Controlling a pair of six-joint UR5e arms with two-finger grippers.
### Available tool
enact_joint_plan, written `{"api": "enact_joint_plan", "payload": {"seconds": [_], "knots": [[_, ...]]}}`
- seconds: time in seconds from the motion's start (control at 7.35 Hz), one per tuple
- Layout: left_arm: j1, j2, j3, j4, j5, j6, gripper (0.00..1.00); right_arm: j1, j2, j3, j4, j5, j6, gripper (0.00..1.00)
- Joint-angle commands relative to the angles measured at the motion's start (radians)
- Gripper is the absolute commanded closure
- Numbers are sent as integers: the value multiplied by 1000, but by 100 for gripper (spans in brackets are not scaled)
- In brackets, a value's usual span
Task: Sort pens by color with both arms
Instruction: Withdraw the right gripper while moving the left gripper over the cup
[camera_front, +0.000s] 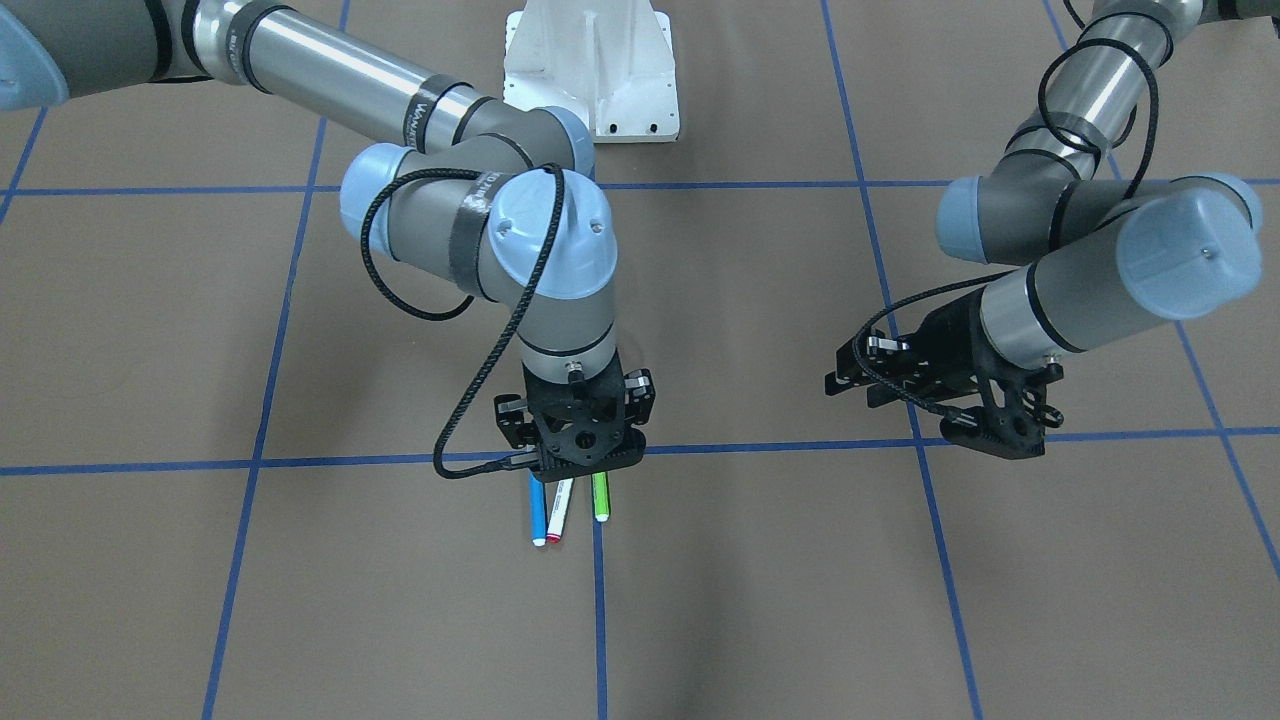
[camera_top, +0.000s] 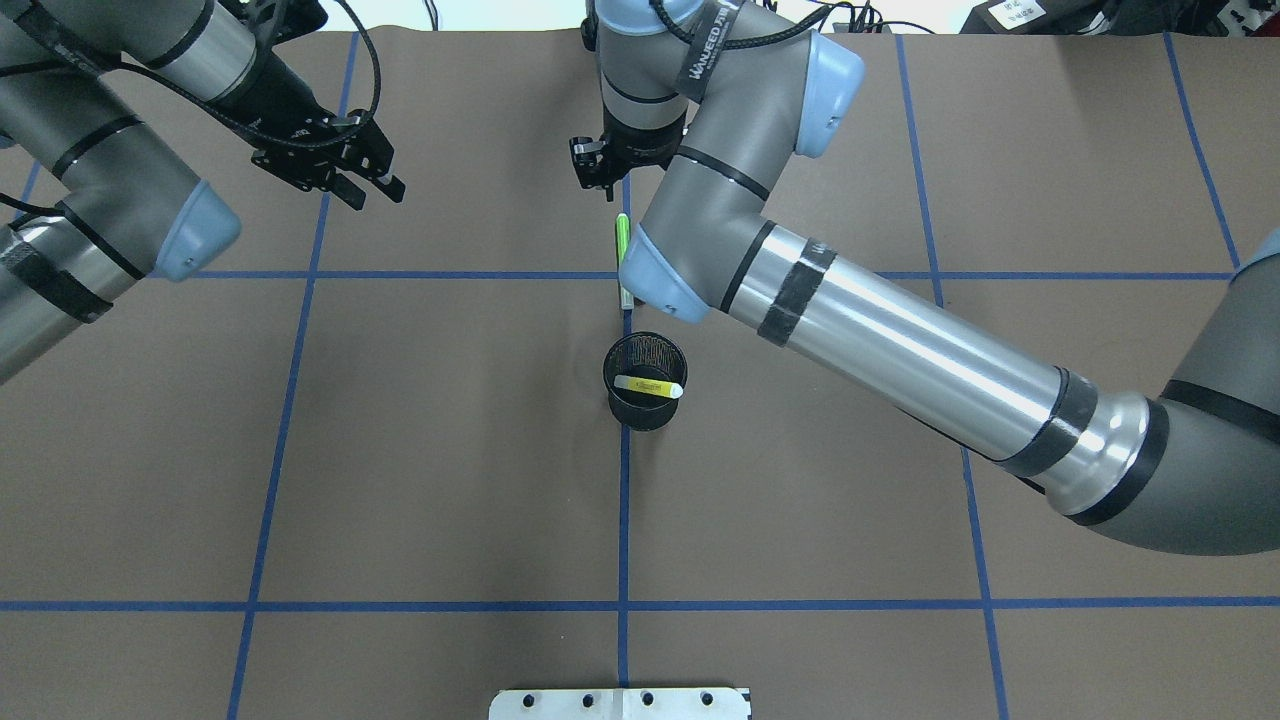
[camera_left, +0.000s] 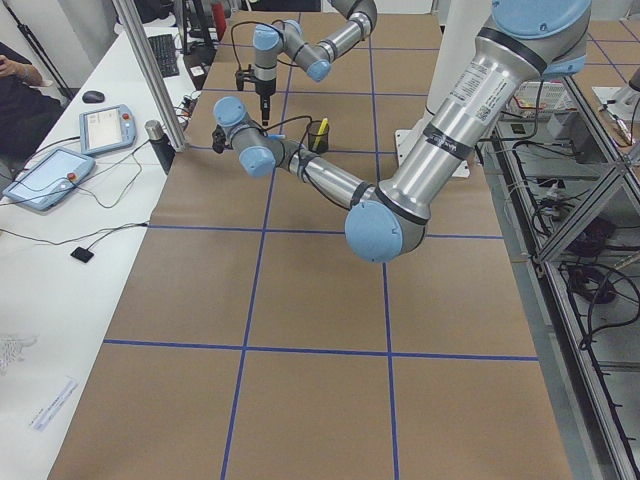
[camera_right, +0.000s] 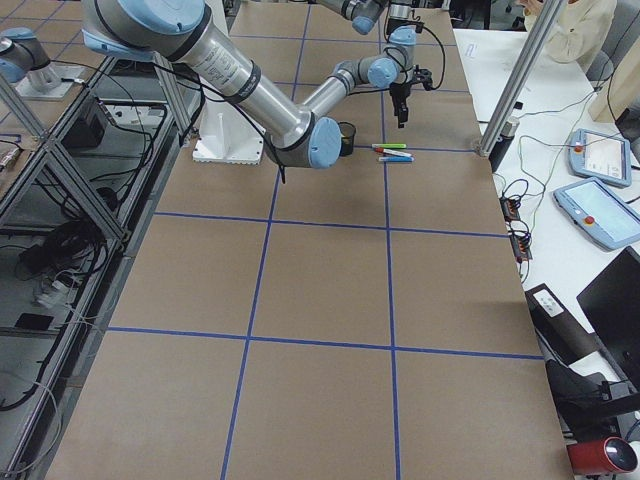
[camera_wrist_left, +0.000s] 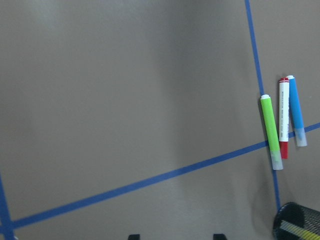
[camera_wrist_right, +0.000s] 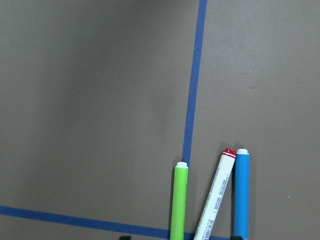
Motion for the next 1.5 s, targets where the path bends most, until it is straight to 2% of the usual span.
{"api": "enact_joint_plan", "payload": {"seconds": [0.0,0.27,0.54,0.68,0.82,0.95,1.09,1.36], "knots": [[51,-56,-30,2,-3,-374,41,52,-158,220,-72,70,-114,26],[82,-127,-39,62,-10,-598,41,84,-341,427,-113,117,-143,20],[99,-234,-45,352,-55,-606,41,89,-386,578,-318,131,-189,14],[113,-239,-42,380,-84,-608,40,84,-377,610,-409,128,-188,13],[152,-241,-31,400,-96,-609,40,84,-378,634,-446,126,-188,13],[189,-254,-25,441,-96,-609,39,86,-386,644,-452,124,-189,5],[220,-264,-10,448,-95,-611,35,84,-386,645,-454,126,-189,2],[261,-343,95,448,-89,-619,31,72,-386,645,-454,118,-189,2]]}}
